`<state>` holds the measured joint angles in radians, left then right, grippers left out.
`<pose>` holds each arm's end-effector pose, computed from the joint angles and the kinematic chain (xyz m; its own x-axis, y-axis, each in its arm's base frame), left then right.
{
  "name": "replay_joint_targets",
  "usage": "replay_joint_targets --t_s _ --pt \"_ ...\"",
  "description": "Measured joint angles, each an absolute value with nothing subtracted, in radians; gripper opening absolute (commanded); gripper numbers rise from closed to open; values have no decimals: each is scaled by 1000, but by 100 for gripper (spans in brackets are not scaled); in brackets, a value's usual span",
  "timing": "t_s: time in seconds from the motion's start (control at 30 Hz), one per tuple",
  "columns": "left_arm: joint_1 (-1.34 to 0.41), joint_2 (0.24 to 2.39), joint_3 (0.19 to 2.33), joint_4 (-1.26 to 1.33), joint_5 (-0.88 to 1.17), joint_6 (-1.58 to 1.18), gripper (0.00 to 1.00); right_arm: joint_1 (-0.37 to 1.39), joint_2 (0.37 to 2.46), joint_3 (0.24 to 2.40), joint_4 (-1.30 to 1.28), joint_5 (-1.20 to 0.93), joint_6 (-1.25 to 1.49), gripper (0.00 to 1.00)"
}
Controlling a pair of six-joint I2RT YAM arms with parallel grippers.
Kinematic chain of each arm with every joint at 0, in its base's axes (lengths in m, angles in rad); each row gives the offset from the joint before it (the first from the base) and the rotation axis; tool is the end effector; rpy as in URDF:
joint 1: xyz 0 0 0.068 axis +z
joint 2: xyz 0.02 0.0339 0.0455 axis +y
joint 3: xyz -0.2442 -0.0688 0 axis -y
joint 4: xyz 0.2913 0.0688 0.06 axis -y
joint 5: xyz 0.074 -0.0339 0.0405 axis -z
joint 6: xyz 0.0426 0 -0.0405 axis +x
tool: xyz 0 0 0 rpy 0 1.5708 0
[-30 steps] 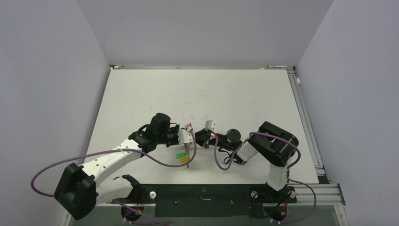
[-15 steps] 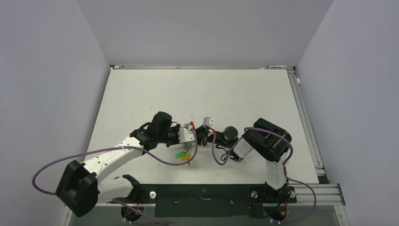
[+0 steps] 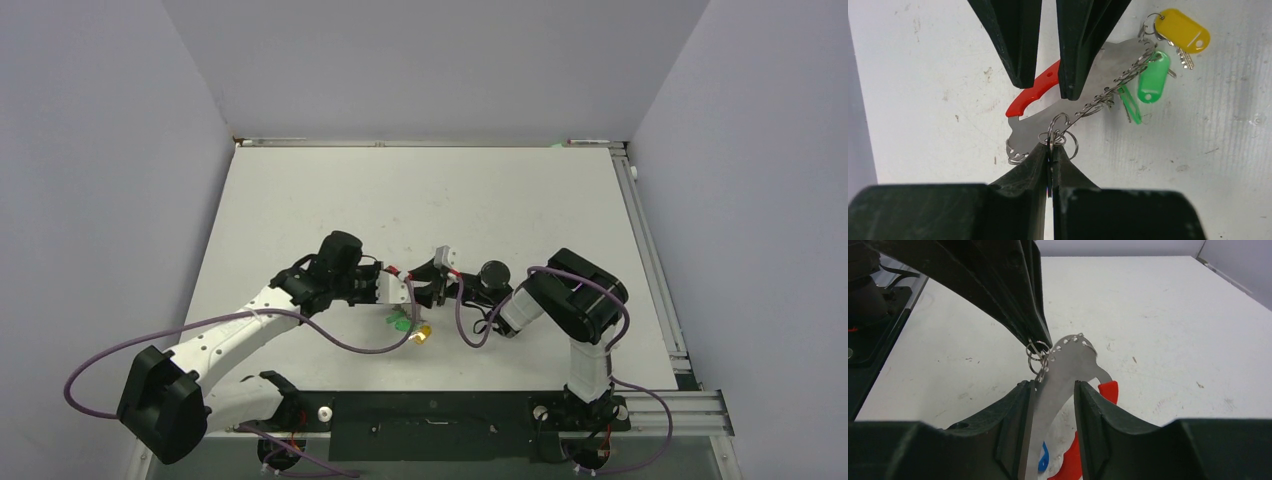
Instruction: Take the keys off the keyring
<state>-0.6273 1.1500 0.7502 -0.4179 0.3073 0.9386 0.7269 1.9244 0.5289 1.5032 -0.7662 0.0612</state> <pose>0.2275 -0.1808 0.1947 0.2374 0.7776 -0.5822 0.9061 0.0388 0.4213 0.2184 0.2338 0.0775 0.0194 0.0762 -0.9969 -0.9970 0.0758 -0.0136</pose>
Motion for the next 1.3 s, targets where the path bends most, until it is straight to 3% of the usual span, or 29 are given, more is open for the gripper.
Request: replay_joint_targets --t_s 0.27,0.93,1.07,1.23,1.3 --pt "-624 1149 767 -451 308 1042 0 730 1853 554 1411 -846 -20 36" --pt "-625 1148 790 -465 346 1082 0 775 1843 616 1246 -788 -113 29" --pt "-627 1148 790 -468 346 1085 0 781 1843 628 1238 -781 -118 23" --pt "-627 1148 790 -469 346 1085 0 787 1843 635 1202 -776 -143 7" --pt "-627 1148 790 -470 346 1085 0 787 1843 637 1185 -773 -154 5"
